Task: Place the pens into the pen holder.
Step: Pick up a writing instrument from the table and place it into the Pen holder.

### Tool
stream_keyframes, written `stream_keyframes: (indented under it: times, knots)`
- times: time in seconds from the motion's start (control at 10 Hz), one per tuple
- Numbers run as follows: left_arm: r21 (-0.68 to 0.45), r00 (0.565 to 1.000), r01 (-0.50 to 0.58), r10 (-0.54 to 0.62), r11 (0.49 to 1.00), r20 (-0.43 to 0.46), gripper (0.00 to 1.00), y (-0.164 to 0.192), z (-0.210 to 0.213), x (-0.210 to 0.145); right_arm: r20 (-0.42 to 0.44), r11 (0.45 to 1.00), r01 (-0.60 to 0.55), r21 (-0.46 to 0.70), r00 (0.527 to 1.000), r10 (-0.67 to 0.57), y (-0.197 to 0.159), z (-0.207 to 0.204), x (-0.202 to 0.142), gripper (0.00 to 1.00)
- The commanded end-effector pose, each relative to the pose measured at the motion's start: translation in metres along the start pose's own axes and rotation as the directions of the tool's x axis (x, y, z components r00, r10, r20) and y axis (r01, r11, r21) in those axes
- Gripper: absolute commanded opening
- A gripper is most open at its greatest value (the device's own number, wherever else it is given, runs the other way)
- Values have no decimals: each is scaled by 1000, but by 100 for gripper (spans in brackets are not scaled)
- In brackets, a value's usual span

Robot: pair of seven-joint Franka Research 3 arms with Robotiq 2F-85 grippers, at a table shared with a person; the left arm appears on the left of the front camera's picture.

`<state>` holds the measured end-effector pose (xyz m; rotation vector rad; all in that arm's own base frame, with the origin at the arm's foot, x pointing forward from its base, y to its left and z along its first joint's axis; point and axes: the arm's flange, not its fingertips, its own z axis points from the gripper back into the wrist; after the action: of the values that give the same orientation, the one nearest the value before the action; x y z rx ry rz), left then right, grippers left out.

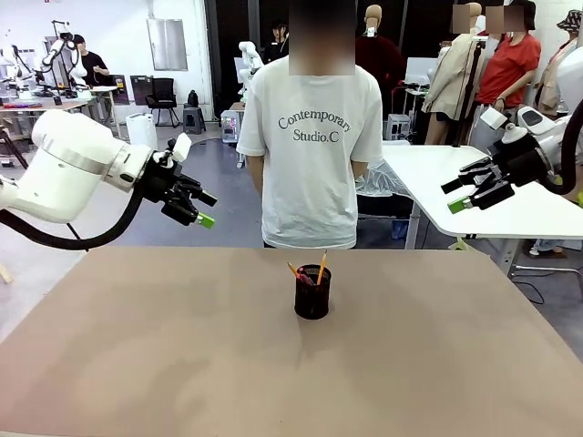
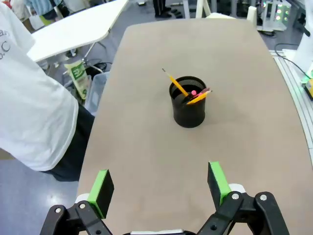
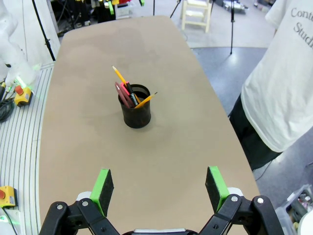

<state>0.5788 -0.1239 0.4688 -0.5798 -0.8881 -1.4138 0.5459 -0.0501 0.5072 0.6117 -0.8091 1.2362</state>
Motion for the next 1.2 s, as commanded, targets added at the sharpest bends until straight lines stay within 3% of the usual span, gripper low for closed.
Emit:
stream_keyframes:
  times: [0.0,0.2,0.3,1.1]
  knots:
    - [11,999,-26,26,1000,36,100,-8,1,-5,-3,1000,-3,-5,1000,3,-1,1,3,100]
    - [-43,996,-13,17,999,89,100,-6,1,-5,-3,1000,-3,-5,1000,3,-1,1,3,100]
    - [0,1000,-19,19,1000,20,100,-2,0,-2,-3,1000,-3,-5,1000,3,-1,1,3,100]
    - [0,1000,-19,19,1000,20,100,-2,0,-2,-3,1000,-3,-5,1000,3,-1,1,3,100]
